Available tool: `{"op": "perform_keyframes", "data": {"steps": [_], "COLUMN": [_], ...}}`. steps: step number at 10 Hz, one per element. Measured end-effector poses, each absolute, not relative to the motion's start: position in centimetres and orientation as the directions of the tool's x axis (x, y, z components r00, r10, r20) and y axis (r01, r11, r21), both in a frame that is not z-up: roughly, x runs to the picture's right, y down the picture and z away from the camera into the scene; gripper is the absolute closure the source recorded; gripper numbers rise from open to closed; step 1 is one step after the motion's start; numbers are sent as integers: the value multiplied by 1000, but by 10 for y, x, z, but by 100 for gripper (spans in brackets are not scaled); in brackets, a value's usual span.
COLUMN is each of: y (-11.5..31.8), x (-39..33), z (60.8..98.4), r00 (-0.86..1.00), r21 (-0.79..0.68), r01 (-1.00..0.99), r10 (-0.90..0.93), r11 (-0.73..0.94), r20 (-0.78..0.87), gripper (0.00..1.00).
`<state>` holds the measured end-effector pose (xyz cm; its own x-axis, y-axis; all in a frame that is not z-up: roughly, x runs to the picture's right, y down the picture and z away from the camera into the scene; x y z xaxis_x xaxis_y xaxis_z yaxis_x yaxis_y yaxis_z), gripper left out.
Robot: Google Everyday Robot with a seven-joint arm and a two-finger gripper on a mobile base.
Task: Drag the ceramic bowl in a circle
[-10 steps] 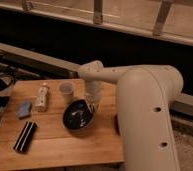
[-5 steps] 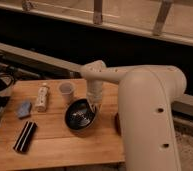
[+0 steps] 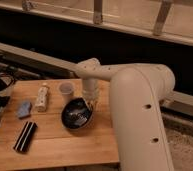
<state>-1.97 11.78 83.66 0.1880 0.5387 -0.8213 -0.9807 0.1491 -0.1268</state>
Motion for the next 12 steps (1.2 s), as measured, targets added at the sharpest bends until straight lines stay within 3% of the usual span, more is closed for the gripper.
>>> {"op": "perform_keyframes", "data": {"steps": [6,12], "y": [176,206], "x": [42,69], "z": [834,777], "r00": [62,34], "r21": [-30,-28], "r01": [-996,-999], "r10": [406,426], "r11": [86,22], "r20": [-912,-904], "gripper": [96,96]}}
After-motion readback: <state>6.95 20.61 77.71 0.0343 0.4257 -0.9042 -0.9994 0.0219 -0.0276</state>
